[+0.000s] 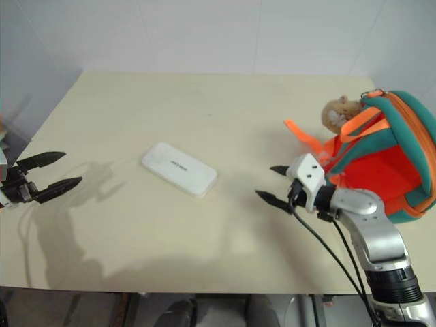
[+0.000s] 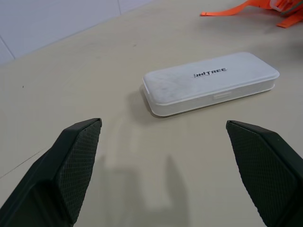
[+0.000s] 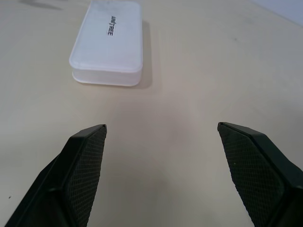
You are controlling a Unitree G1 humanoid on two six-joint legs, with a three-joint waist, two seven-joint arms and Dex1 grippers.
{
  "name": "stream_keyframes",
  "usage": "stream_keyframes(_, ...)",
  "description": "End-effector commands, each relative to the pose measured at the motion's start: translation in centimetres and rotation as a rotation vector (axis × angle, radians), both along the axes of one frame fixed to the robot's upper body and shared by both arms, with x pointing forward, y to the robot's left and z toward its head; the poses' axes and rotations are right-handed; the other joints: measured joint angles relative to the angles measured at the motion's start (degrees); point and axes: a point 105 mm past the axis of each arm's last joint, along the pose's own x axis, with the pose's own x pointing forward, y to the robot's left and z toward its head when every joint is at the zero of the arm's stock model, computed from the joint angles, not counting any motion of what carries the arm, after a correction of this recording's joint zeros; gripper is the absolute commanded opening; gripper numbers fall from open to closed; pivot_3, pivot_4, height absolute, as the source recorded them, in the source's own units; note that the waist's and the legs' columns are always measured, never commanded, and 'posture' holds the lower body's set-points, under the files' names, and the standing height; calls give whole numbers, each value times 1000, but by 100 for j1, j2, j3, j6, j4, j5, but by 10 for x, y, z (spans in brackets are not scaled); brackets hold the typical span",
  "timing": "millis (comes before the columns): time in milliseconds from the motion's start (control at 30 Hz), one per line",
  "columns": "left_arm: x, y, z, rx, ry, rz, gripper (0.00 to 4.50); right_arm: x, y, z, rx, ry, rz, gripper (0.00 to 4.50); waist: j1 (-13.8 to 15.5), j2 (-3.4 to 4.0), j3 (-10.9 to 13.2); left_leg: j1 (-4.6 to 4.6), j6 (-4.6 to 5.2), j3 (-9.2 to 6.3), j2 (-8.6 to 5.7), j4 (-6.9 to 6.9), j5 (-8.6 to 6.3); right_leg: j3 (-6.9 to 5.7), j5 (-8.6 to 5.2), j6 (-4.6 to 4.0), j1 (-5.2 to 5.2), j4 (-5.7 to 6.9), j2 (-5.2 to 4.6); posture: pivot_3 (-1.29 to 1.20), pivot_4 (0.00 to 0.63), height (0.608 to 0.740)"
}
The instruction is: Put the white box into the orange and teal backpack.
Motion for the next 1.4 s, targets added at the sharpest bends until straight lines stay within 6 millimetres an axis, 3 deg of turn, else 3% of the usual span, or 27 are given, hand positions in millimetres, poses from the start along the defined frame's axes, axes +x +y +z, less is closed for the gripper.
stream_keyframes(33, 0, 2, 18, 20, -67, 10, 4500, -1, 8, 18, 22, -92, 11, 4471, 0, 0, 0, 0, 0, 0, 0, 1, 0, 0, 0, 0, 0, 0, 0, 0, 150, 740)
stream_keyframes(467, 12, -1, 18, 12, -84, 33, 4500, 10, 17, 20, 36, -110, -62, 4471, -4, 0, 0, 0, 0, 0, -1, 3, 0, 1, 0, 1, 0, 11, 0, 0, 150, 740)
stream_keyframes(700, 27, 2, 7, 1, -28, 124, 4500, 9, 34, 16, 56, -77, -44, 4471, 0, -1, -1, -1, -1, 0, -1, 2, 1, 1, 1, 2, -1, 15, 0, 0, 150, 740)
stream_keyframes(733, 29, 2, 4, -8, -14, 141, 4314, 9, 36, 15, 56, -80, -42, 4491, 0, -1, -1, -1, -1, 0, -1, 3, 1, 1, 1, 2, -1, 16, 0, 0, 150, 740)
stream_keyframes(867, 36, 2, 0, -27, 18, 176, 3309, 9, 45, 18, 64, -98, -40, 3599, -5, -2, -1, -1, -1, 0, -2, 5, 1, 3, 2, 4, -1, 19, 0, 0, 150, 740)
stream_keyframes(1200, 55, -5, -11, -24, 90, 219, 87, 6, 57, 13, 66, -100, -18, 132, -1, -8, -5, -2, -10, 1, -2, 5, 6, 2, 3, 5, -4, 21, 1, 0, 150, 740)
stream_keyframes(1400, 70, -22, -11, -57, 81, 172, 0, 7, 65, 4, 46, -81, -21, 120, -2, -9, -6, -1, -17, 2, -2, 6, 10, 3, 3, 5, -4, 23, 1, 0, 150, 740)
